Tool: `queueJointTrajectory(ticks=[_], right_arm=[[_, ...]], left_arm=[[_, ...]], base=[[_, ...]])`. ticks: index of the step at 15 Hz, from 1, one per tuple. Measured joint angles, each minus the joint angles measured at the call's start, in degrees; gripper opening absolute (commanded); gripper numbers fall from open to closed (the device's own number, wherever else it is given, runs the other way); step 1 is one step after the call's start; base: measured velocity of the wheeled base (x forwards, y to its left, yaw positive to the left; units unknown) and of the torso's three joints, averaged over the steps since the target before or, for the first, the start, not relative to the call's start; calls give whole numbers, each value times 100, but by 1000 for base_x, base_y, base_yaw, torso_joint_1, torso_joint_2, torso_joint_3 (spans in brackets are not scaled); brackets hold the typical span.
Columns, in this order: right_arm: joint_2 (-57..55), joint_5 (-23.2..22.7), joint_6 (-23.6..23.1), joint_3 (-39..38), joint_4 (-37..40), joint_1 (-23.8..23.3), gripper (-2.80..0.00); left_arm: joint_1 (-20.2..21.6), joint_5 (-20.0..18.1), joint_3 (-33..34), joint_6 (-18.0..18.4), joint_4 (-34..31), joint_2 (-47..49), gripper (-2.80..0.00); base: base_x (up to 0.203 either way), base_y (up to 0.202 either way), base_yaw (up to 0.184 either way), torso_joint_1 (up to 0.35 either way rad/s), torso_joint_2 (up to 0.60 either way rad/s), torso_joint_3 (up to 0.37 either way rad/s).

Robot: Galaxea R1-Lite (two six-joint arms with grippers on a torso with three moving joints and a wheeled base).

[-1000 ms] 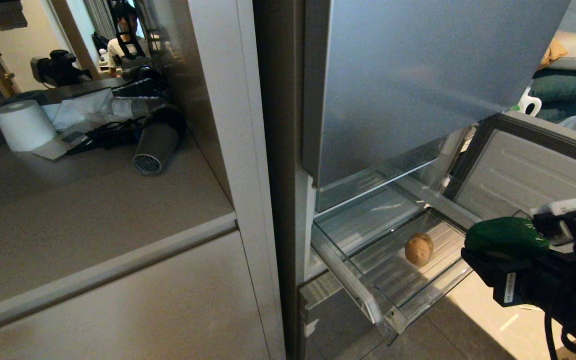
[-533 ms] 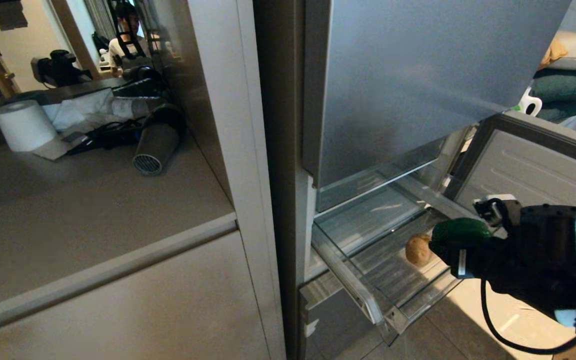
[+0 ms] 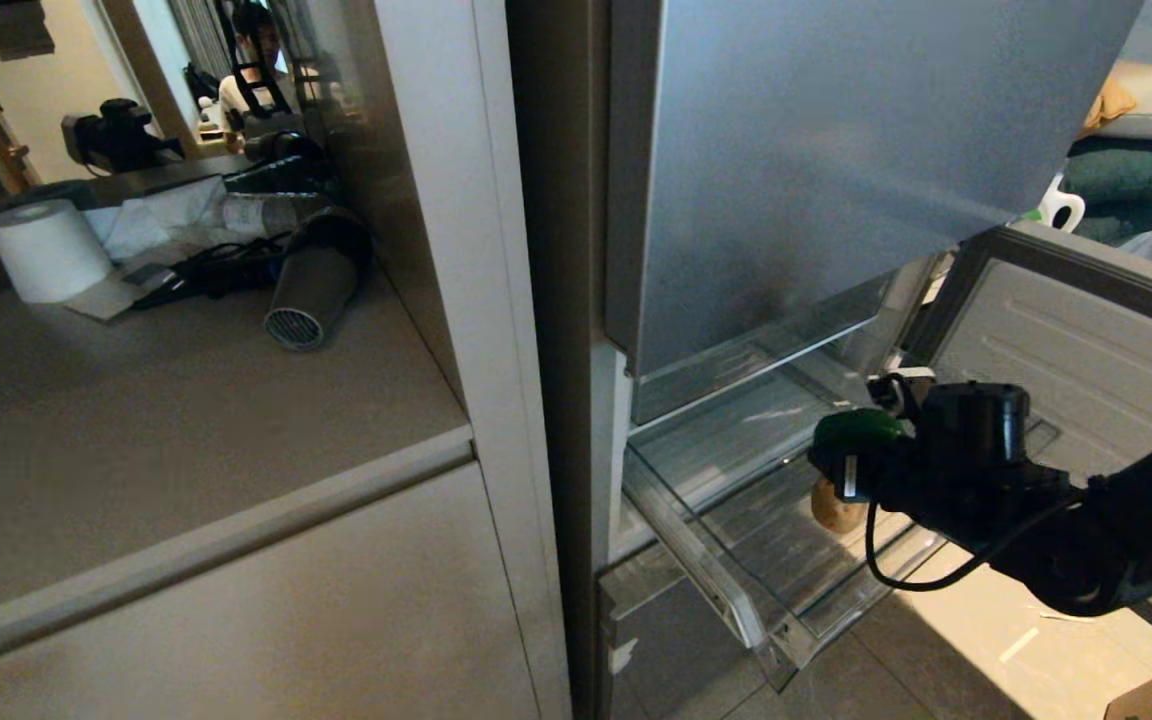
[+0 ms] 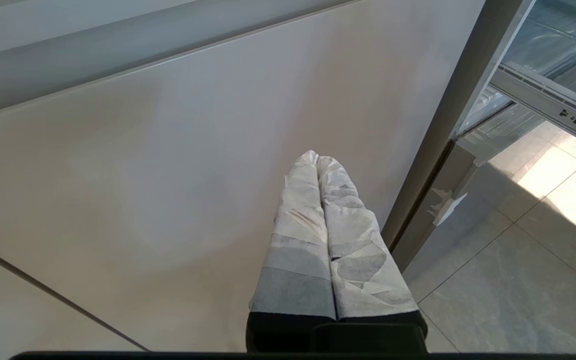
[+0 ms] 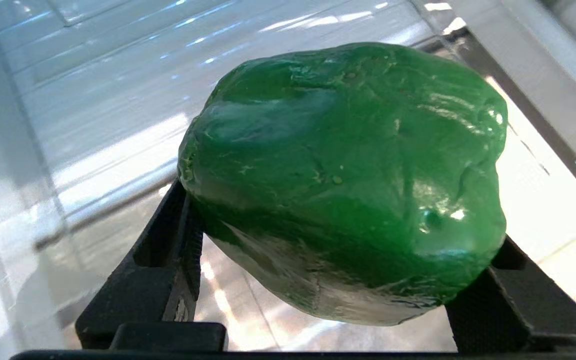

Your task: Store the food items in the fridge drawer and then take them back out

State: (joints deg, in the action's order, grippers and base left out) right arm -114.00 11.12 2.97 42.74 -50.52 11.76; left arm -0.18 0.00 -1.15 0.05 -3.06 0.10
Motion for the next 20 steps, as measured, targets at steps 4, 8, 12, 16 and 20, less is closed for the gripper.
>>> queueJointTrajectory(ticks=[4,8,12,16,20], right_arm=[[-463,-4,-25,385,0,-9,-280],[-703,-6,-44,610,0,5,-280],[-886,-4,-108,830,44,9,0],[-1001,0,-150,961,49,17,0],[-1035,3,-261,1029,133,27,0]], left_arm=[[0,2,0,0,0,-1,-280],[0,0,0,-2,0,-2,-280],[-2,2,0,-4,0,-1,-280],[0,0,0,-5,0,-2,-280],[0,0,0,-1,0,-1,-280]], base=[[0,0,0,0,0,0],[0,0,0,0,0,0],[0,0,0,0,0,0],[0,0,0,0,0,0],[0,0,0,0,0,0]])
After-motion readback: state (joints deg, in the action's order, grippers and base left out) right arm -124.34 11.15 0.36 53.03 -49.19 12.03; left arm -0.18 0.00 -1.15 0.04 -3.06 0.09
